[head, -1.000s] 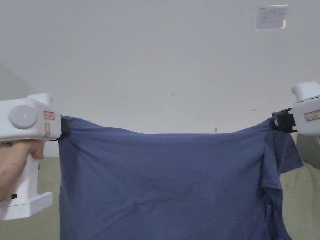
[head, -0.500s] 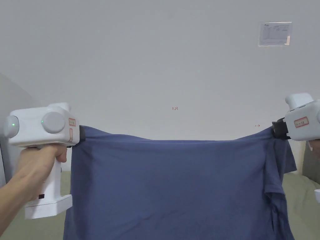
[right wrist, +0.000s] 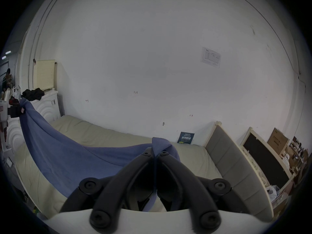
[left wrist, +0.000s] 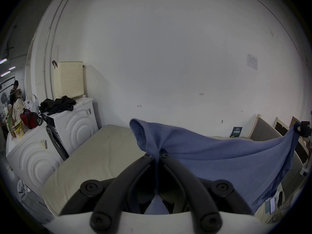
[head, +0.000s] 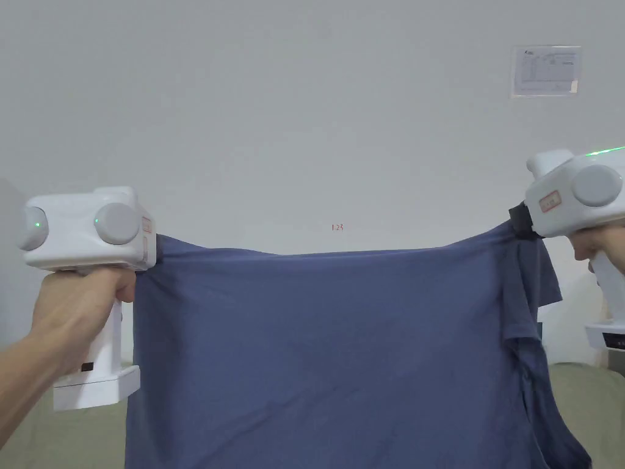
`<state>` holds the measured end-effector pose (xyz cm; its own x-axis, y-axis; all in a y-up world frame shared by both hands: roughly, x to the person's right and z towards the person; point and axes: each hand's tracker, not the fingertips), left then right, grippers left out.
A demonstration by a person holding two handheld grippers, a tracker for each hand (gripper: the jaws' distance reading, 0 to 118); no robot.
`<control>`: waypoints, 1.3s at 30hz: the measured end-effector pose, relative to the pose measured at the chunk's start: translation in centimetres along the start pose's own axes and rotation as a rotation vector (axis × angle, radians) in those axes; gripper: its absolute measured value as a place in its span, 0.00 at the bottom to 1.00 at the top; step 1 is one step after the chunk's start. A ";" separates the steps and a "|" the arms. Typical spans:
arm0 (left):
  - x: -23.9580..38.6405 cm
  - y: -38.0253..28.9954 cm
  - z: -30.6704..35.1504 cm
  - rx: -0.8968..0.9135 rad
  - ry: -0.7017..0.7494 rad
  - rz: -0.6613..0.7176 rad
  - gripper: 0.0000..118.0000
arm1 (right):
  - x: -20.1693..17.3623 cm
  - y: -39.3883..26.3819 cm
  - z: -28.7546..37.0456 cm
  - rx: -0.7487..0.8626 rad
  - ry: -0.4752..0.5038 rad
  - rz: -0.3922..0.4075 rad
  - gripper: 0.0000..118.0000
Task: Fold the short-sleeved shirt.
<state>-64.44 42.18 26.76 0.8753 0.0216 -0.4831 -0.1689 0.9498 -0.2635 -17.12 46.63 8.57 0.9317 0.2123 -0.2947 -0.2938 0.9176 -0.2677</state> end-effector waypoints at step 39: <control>0.2 -25.5 -9.1 -0.349 -0.019 -0.145 0.00 | -5.2 -31.1 -3.9 -0.252 0.110 -0.171 0.03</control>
<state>-64.07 15.08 25.75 0.9089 -0.0965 -0.4057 -0.1842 0.7798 -0.5983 -13.61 15.67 14.86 0.9474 0.0117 -0.3199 -0.1913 0.8218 -0.5366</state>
